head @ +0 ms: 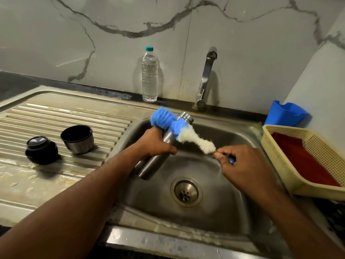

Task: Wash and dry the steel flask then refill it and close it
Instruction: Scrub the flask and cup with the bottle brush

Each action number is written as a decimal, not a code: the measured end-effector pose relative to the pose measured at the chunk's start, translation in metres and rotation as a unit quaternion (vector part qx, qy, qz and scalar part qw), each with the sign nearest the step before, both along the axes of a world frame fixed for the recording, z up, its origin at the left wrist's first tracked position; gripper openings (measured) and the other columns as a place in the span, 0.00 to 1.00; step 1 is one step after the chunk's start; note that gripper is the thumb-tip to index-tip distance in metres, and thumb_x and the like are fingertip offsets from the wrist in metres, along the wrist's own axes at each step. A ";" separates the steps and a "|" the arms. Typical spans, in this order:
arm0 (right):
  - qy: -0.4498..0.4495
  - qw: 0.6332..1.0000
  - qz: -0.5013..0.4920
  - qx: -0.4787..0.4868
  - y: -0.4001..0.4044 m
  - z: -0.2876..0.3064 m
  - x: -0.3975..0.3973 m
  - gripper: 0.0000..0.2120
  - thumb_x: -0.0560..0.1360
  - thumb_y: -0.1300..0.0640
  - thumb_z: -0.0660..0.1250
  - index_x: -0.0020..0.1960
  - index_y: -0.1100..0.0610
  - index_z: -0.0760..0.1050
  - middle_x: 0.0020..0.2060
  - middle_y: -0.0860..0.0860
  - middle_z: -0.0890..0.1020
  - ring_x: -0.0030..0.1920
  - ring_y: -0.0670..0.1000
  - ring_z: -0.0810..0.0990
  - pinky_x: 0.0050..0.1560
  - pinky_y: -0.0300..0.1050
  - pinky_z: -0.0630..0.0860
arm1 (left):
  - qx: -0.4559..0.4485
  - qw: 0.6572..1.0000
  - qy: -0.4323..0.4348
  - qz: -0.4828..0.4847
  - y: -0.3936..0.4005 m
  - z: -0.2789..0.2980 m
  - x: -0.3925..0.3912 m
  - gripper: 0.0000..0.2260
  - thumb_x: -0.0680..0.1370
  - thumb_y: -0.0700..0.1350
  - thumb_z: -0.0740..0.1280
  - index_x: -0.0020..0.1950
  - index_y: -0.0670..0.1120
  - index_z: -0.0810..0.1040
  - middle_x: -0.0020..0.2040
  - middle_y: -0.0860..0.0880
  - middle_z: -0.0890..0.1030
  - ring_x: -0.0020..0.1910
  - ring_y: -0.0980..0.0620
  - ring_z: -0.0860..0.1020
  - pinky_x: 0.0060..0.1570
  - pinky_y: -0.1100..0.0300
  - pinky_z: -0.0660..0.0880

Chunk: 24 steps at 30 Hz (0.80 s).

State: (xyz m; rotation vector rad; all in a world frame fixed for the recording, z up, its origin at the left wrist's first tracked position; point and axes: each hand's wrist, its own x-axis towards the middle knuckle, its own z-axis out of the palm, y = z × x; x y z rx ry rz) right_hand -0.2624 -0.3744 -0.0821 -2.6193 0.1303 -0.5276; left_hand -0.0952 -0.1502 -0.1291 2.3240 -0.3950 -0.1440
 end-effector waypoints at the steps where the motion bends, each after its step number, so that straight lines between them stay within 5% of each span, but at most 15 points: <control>1: -0.004 1.000 -0.005 0.002 0.000 0.001 0.000 0.06 0.79 0.55 0.70 0.52 0.49 0.86 0.39 0.42 0.84 0.39 0.42 0.81 0.44 0.45 0.81 | -0.004 1.000 0.000 -0.003 0.000 0.001 0.001 0.30 0.69 0.49 0.82 0.67 0.47 0.73 0.55 0.49 0.79 0.50 0.53 0.78 0.46 0.62 0.75; 8: 0.002 1.000 -0.011 -0.001 -0.002 0.001 0.001 0.06 0.80 0.55 0.69 0.52 0.49 0.85 0.40 0.44 0.84 0.40 0.42 0.80 0.43 0.42 0.78 | -0.006 1.000 0.002 -0.023 -0.001 0.003 -0.003 0.28 0.72 0.49 0.80 0.68 0.49 0.73 0.57 0.49 0.80 0.51 0.54 0.79 0.50 0.61 0.76; 12: 0.011 1.000 -0.020 -0.006 -0.004 0.001 0.001 0.06 0.80 0.54 0.68 0.47 0.49 0.83 0.38 0.45 0.84 0.37 0.43 0.80 0.40 0.40 0.77 | 0.017 0.997 -0.064 -0.037 0.001 0.003 -0.007 0.39 0.68 0.53 0.84 0.74 0.47 0.72 0.61 0.49 0.79 0.56 0.53 0.77 0.56 0.59 0.76; 17: -0.017 0.999 -0.045 -0.005 -0.011 0.001 0.002 0.07 0.80 0.55 0.68 0.51 0.48 0.85 0.37 0.44 0.84 0.35 0.44 0.79 0.39 0.46 0.78 | 0.032 0.990 -0.134 -0.024 0.004 0.007 -0.007 0.38 0.63 0.54 0.86 0.69 0.48 0.77 0.60 0.49 0.82 0.56 0.51 0.79 0.58 0.54 0.78; 21: -0.007 0.999 -0.031 -0.004 -0.010 0.003 0.002 0.06 0.79 0.54 0.69 0.50 0.47 0.85 0.39 0.43 0.85 0.39 0.42 0.80 0.43 0.44 0.79 | 0.006 0.993 -0.112 -0.024 0.005 0.006 -0.008 0.42 0.64 0.56 0.85 0.74 0.48 0.74 0.64 0.48 0.82 0.58 0.52 0.79 0.60 0.56 0.78; 24: -0.021 0.999 -0.041 -0.005 -0.014 0.003 0.002 0.07 0.79 0.55 0.69 0.51 0.48 0.85 0.39 0.43 0.85 0.37 0.41 0.79 0.39 0.41 0.76 | -0.025 0.997 -0.064 -0.017 -0.001 0.008 -0.006 0.38 0.65 0.61 0.84 0.69 0.49 0.76 0.59 0.51 0.83 0.53 0.54 0.81 0.52 0.59 0.79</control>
